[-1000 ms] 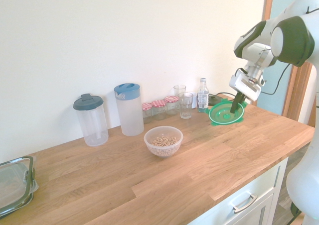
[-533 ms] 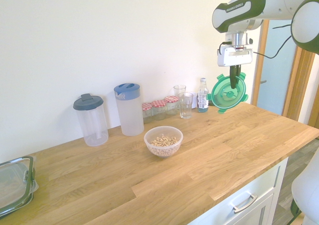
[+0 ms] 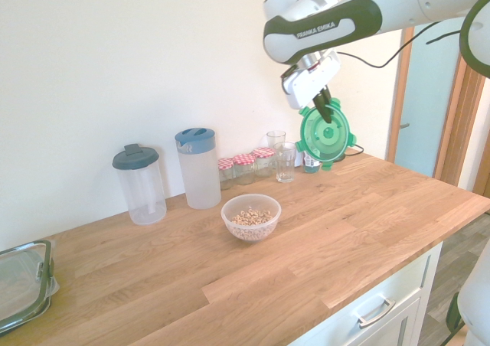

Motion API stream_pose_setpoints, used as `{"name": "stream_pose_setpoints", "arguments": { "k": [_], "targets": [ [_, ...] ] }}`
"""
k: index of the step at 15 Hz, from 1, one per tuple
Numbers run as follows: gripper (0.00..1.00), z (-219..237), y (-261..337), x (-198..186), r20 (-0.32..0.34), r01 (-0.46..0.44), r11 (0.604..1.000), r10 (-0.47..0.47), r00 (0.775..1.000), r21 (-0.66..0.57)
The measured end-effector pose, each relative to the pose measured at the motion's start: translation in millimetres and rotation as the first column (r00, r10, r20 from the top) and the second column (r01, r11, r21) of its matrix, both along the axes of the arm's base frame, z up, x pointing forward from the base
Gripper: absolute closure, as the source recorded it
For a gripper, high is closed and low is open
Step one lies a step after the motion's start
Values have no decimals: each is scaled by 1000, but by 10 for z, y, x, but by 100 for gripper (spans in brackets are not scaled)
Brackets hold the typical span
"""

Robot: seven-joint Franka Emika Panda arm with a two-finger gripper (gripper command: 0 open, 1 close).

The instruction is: Cover the lid of food container

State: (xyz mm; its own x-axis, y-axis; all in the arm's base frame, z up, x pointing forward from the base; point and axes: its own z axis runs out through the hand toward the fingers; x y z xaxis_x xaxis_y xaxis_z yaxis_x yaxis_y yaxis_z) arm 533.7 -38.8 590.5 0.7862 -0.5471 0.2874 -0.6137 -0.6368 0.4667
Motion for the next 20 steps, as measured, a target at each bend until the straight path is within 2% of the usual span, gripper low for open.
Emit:
{"name": "stream_pose_setpoints", "arguments": {
  "k": [2,5,8,11,14,20],
  "targets": [
    [100,-153,489,4,45,-6,992,12,999,-128],
    [100,-533,926,-12,115,36,955,-2,993,-295],
    [100,-792,1381,-99,177,98,887,-18,984,-452],
    [100,-1002,1838,-241,228,148,797,-13,974,-586],
    [100,-1223,2167,-216,232,133,758,25,972,-638],
    [100,-1535,2727,-118,244,82,735,115,963,-673]
  ]
}}
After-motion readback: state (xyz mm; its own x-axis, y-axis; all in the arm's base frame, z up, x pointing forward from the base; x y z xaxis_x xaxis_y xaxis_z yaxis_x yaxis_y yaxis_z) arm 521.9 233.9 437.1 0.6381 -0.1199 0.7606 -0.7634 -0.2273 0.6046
